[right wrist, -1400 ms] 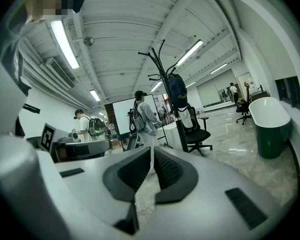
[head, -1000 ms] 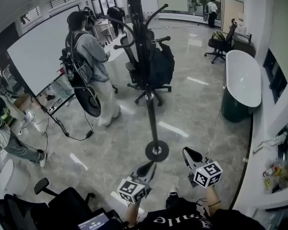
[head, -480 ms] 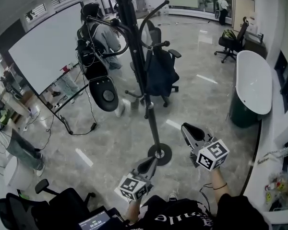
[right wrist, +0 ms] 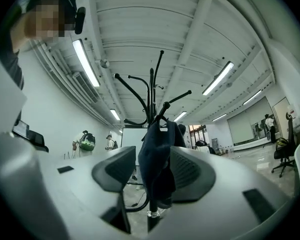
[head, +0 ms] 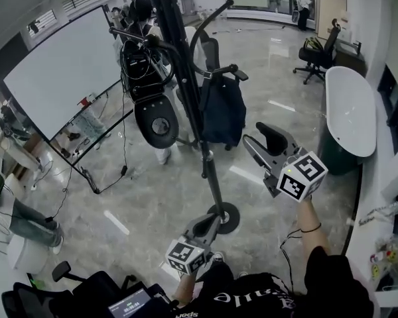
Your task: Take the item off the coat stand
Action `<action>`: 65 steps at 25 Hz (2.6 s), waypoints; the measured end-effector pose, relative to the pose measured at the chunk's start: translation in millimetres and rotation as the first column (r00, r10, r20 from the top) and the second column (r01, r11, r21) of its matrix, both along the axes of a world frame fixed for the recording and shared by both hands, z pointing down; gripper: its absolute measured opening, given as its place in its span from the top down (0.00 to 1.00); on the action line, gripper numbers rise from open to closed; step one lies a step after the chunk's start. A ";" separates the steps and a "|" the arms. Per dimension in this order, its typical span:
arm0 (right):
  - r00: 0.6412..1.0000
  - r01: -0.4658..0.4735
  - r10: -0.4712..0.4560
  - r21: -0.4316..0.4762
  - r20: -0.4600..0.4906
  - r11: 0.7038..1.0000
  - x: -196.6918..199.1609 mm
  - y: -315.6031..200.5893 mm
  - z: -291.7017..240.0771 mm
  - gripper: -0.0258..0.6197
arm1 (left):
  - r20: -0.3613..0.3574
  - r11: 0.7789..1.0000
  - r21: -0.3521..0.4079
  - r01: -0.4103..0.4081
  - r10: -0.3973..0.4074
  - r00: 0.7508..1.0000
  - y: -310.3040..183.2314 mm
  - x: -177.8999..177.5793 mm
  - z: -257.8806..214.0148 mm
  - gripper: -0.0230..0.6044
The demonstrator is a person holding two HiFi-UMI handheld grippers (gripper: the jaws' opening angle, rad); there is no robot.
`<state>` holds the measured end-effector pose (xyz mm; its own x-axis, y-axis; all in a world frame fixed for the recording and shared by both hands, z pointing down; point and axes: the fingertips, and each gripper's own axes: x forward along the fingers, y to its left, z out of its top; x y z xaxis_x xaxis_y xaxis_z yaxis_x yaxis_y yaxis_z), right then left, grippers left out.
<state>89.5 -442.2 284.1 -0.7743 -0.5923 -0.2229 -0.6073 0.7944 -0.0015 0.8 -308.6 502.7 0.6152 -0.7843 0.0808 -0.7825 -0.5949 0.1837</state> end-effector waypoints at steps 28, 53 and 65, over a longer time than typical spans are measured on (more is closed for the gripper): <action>0.987 -0.135 0.139 0.055 -0.077 0.989 -38.4 -113.5 -66.7 0.91 | -0.010 0.997 -0.016 -0.072 0.072 0.997 -79.9 -54.5 6.5 0.95; 0.969 -0.162 0.151 0.039 0.197 0.986 38.9 -69.3 -126.3 0.91 | -0.005 0.999 0.001 -0.033 0.033 0.999 -59.5 -60.0 11.0 0.95; 0.967 -0.213 0.214 -0.027 0.140 0.977 95.5 -6.5 -70.2 0.91 | -0.001 0.997 -0.015 -0.070 0.070 0.998 -20.1 -10.1 11.4 0.95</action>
